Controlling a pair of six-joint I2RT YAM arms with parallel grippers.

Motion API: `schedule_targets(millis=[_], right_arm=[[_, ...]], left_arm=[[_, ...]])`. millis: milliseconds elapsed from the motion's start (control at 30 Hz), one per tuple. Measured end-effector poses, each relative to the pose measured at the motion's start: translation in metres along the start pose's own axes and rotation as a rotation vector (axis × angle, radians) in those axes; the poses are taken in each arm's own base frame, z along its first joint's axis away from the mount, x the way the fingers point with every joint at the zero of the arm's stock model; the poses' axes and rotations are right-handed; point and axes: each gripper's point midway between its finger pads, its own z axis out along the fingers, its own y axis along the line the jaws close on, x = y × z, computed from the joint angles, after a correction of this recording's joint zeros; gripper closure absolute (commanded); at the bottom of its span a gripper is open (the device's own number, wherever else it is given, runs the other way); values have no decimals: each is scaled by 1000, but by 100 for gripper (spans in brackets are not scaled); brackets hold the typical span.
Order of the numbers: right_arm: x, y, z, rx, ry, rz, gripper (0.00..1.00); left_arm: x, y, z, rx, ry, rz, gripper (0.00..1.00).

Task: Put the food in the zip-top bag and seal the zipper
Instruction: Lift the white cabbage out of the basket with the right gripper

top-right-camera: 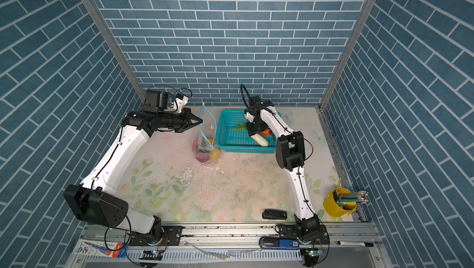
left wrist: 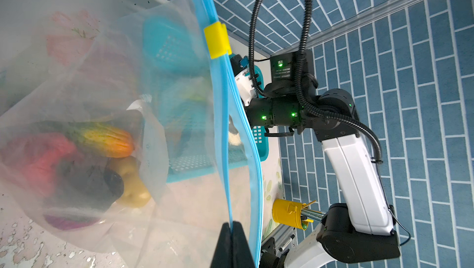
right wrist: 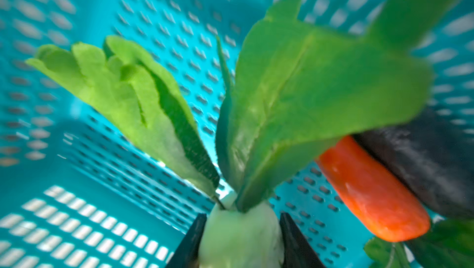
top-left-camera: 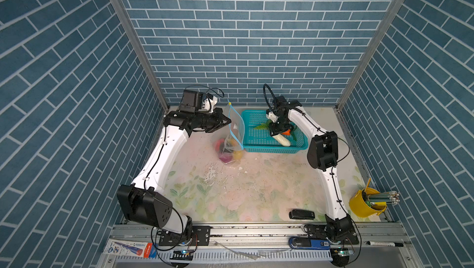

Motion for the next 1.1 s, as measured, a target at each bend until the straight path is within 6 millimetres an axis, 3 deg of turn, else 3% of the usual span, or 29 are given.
schedule_targets(millis=[333, 600, 833, 1000, 1100], right_arm=[[-26, 8, -59, -31, -353, 223, 67], [-40, -2, -54, -43, -574, 357, 73], [-54, -4, -52, -80, -741, 365, 75], [-74, 4, -74, -129, -874, 310, 82], [-76, 13, -93, -164, -975, 257, 83]], left_arm=[[0, -1, 1, 8, 3, -1, 100], [-2, -2, 2, 12, 0, 2, 100], [-3, -2, 3, 19, -1, -2, 100], [-4, 1, 8, 18, 6, -6, 100], [-5, 3, 13, 18, 15, -11, 100]])
